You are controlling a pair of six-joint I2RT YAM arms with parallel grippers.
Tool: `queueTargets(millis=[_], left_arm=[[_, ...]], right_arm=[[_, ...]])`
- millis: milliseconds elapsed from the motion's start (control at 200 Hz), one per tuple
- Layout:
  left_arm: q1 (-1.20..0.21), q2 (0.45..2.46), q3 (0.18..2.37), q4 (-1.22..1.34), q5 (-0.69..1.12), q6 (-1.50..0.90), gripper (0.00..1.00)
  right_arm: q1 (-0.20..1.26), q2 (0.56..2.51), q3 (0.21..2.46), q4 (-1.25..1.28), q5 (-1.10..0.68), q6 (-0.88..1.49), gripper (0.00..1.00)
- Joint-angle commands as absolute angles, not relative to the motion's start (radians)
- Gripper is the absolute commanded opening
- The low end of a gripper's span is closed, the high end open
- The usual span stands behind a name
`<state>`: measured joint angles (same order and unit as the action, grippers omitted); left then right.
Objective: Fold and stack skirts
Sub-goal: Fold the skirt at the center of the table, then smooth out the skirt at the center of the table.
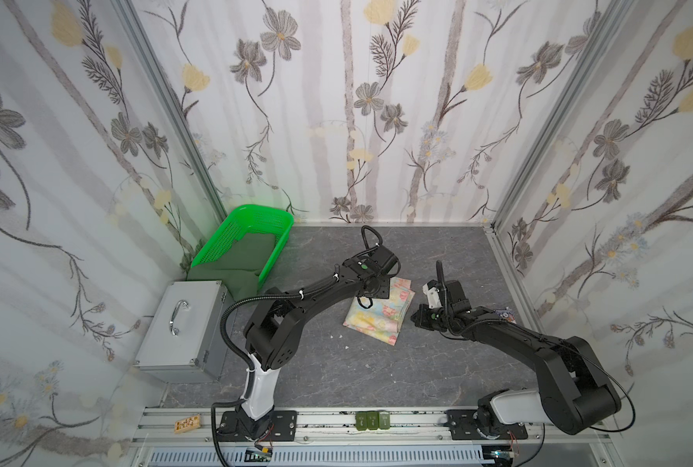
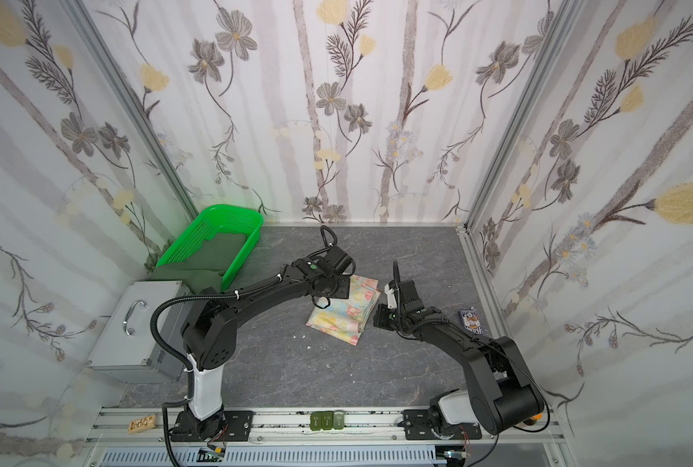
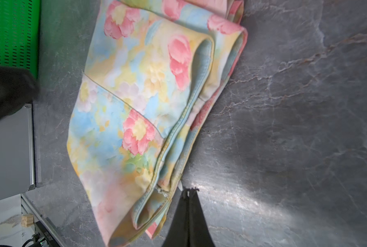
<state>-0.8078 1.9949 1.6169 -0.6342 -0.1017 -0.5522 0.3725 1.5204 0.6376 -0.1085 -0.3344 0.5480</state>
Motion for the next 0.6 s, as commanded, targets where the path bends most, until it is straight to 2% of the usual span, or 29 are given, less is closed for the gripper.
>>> queueTargets(millis=[0,270,595], left_arm=[[-0.798,2.024,1.599,-0.633,-0.117,-0.538,0.63],[-0.793,1.984,1.499,-0.586,-0.046,-0.506,0.61],[-0.813,1.884,1.301,-0.562,-0.056,-0.485,0.6]], right_arm=[[0.376,1.477,0.671,-0.13,-0.342,0.536,0.0],[0.424,1.587,0.79,-0.017,-0.413,0.595,0.0],[0.409,1.864,0.911,0.049,-0.405,0.608,0.0]])
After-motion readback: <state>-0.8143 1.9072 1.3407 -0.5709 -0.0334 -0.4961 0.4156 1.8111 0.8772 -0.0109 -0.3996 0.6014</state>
